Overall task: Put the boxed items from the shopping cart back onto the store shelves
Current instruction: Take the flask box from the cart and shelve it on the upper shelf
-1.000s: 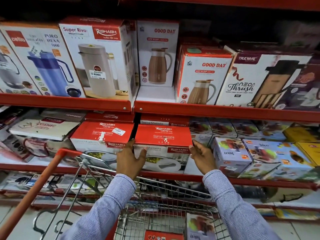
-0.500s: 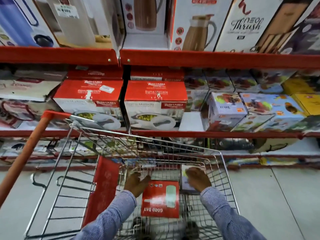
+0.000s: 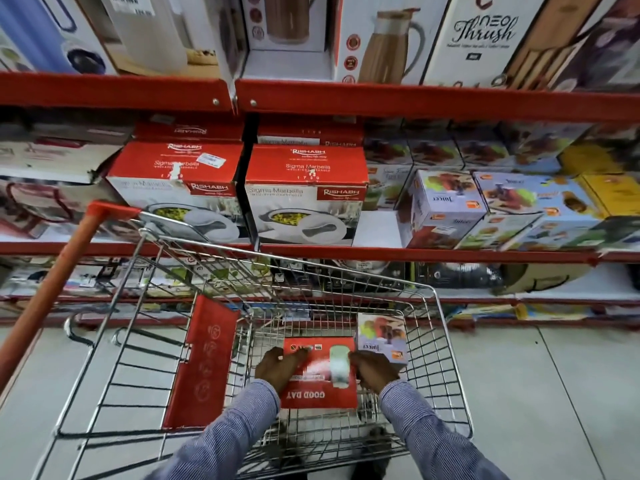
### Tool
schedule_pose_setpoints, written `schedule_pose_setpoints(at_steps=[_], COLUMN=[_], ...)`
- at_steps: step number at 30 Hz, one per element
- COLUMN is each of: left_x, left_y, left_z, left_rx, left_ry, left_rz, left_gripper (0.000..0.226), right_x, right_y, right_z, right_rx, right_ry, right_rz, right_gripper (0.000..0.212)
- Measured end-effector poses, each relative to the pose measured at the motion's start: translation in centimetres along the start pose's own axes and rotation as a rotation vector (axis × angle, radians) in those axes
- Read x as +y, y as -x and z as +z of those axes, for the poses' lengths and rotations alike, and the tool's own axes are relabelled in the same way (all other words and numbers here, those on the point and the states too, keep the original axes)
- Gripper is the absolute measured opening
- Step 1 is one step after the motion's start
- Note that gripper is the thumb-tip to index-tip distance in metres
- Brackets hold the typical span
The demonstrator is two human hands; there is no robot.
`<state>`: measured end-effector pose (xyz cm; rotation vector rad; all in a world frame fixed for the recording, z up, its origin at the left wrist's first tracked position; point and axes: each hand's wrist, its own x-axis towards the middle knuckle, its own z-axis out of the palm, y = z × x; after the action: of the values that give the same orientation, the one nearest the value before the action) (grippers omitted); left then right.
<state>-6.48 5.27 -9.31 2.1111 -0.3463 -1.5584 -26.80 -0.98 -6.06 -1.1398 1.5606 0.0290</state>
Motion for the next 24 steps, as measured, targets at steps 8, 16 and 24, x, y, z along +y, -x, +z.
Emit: schedule_pose_setpoints(at_steps=[8,16,24], left_x=[8.8,16.4,21.8], left_y=[11.7,18.5,23.3], left_z=[-2.2,-2.4,-2.1], left_rx=[0.047,0.118,0.135], left_ry=[0.194,0.12,0.133], left_rz=[0.377,0.76,0.956], left_gripper=[0.007,0.03,0.048], right_x=[-5.1,-11.3,-15.7], right_y=[6.8,10.9,15.3], right_z=[-5.3,-11.7,-16.6], right_rx=[0.208,0.358,0.46], right_ry=[-0.207,-0.494,-0.527], right_rz=[-0.328,-0.576,-0.782], right_gripper=[0.03,0.025,0.029])
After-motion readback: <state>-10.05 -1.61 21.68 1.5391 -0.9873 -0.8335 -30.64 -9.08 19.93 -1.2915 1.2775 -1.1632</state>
